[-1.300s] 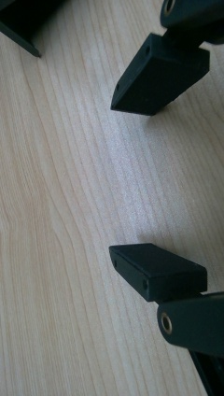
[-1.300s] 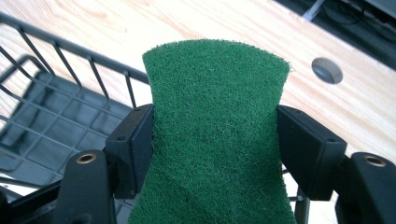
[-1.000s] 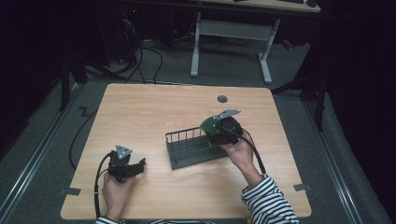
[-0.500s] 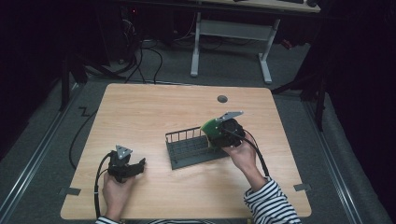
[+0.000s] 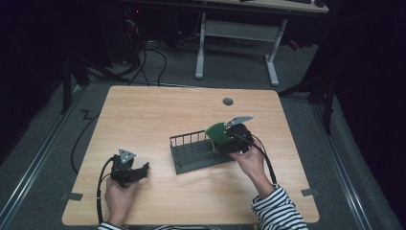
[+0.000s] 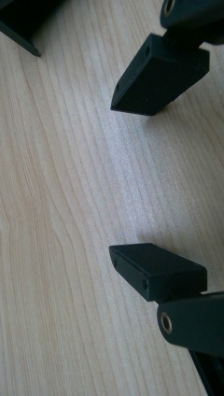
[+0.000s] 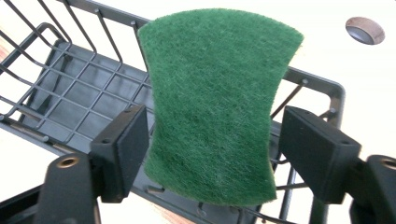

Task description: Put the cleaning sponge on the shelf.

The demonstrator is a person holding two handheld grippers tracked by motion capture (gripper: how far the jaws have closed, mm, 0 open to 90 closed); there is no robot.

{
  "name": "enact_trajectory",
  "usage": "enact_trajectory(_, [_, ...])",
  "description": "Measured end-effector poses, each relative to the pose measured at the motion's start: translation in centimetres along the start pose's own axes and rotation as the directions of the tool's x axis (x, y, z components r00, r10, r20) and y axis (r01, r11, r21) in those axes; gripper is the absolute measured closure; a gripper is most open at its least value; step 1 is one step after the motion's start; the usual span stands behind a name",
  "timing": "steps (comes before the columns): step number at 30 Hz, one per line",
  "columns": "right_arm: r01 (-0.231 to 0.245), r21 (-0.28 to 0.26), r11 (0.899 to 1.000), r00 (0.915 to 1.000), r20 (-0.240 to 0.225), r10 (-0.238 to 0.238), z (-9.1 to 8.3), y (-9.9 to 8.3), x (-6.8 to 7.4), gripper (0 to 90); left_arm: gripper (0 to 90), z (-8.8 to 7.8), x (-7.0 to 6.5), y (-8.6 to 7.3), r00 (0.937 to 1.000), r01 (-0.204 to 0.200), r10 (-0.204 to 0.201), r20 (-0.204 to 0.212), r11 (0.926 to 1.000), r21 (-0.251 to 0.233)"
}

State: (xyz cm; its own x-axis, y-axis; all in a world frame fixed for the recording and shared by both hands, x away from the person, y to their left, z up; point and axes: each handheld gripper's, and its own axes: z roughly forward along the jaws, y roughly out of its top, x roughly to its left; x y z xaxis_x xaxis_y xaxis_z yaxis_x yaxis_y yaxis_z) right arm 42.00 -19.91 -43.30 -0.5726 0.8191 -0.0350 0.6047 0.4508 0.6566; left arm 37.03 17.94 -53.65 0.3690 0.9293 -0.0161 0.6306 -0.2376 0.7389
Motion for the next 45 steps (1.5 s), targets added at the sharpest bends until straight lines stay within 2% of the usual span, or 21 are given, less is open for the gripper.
enact_trajectory(3, [0.002,-0.030,1.000,1.0000,-0.003,-0.002,-0.6,-0.1,-0.3,22.8,25.7,0.0,0.0,0.0,1.0000,0.000,0.000,0.000,1.0000,0.000])
enact_trajectory(9, [-0.037,-0.110,0.993,0.9993,-0.003,0.037,-3.0,-1.0,-1.1,26.4,25.7,0.0,0.0,0.0,1.0000,0.000,0.000,0.000,1.0000,0.000])
enact_trajectory(16, [-0.080,-0.143,0.986,0.9961,0.023,0.085,-4.8,-2.7,-2.7,29.7,25.7,0.0,0.0,0.0,1.0000,0.000,0.000,0.000,1.0000,0.000])
enact_trajectory(18, [-0.118,-0.169,0.979,0.9922,0.021,0.123,-5.8,-3.8,-3.5,31.5,25.7,0.0,0.0,0.0,1.0000,0.000,0.000,0.000,1.0000,0.000])
enact_trajectory(20, [-0.121,-0.170,0.978,0.9916,0.023,0.127,-6.0,-4.1,-3.7,31.5,25.7,0.0,0.0,0.0,1.0000,0.000,0.000,0.000,1.0000,0.000])
enact_trajectory(21, [-0.139,-0.182,0.973,0.9891,0.024,0.146,-6.5,-4.9,-4.1,33.2,25.8,0.0,0.0,0.0,1.0000,0.000,0.000,0.000,1.0000,0.001])
enact_trajectory(24, [-0.163,-0.191,0.968,0.9850,0.023,0.171,-7.0,-5.8,-4.6,33.9,25.7,0.0,0.0,0.0,1.0000,0.000,0.000,0.000,1.0000,0.001])
enact_trajectory(26, [-0.169,-0.189,0.967,0.9838,0.027,0.177,-7.2,-6.1,-4.8,34.0,25.7,0.0,0.0,0.0,1.0000,-0.001,0.001,-0.001,1.0000,0.001])
enact_trajectory(27, [-0.190,-0.198,0.962,0.9795,0.029,0.199,-7.6,-6.9,-5.2,34.8,25.7,0.0,0.0,0.0,1.0000,0.000,0.000,-0.001,1.0000,0.000])
enact_trajectory(29, [-0.195,-0.201,0.960,0.9784,0.030,0.205,-7.7,-7.1,-5.4,35.0,25.7,0.0,0.0,0.0,1.0000,-0.001,0.001,-0.001,1.0000,0.000])
enact_trajectory(30, [-0.211,-0.205,0.956,0.9743,0.034,0.223,-8.0,-7.8,-5.6,35.3,25.7,0.0,0.0,0.0,1.0000,-0.001,0.001,-0.001,1.0000,0.000])
enact_trajectory(33, [-0.229,-0.216,0.949,0.9697,0.036,0.242,-8.5,-8.7,-6.0,35.8,25.7,0.0,0.0,0.0,1.0000,-0.001,0.001,-0.001,1.0000,0.000])
enact_trajectory(35, [-0.232,-0.220,0.947,0.9688,0.034,0.246,-8.6,-9.0,-6.2,36.1,25.7,0.0,0.0,0.0,1.0000,-0.001,0.001,-0.001,1.0000,0.000])
enact_trajectory(36, [-0.253,-0.228,0.940,0.9630,0.032,0.268,-9.0,-9.7,-6.5,36.3,25.7,0.0,0.0,0.0,1.0000,-0.001,0.001,-0.001,1.0000,0.000])
enact_trajectory(37, [-0.253,-0.228,0.940,0.9630,0.032,0.268,-9.0,-9.7,-6.5,36.3,25.7,0.0,0.0,0.0,1.0000,-0.001,0.001,-0.001,1.0000,0.000])
enact_trajectory(38, [-0.264,-0.243,0.934,0.9597,0.032,0.279,-9.4,-10.2,-6.7,36.8,25.7,0.0,0.0,0.0,1.0000,-0.001,0.001,-0.001,1.0000,0.000])
enact_trajectory(39, [-0.264,-0.243,0.934,0.9597,0.032,0.279,-9.4,-10.2,-6.7,36.8,25.7,0.0,0.0,0.0,1.0000,-0.001,0.001,-0.001,1.0000,0.000])
enact_trajectory(40, [-0.270,-0.252,0.929,0.9576,0.030,0.287,-9.6,-10.7,-6.8,37.0,25.7,0.0,0.0,0.0,1.0000,-0.001,0.001,-0.001,1.0000,0.000])
enact_trajectory(45, [-0.280,-0.253,0.926,0.9539,0.035,0.298,-9.9,-12.0,-7.0,37.1,25.7,0.0,0.0,0.0,1.0000,0.000,0.000,-0.001,1.0000,-0.001])
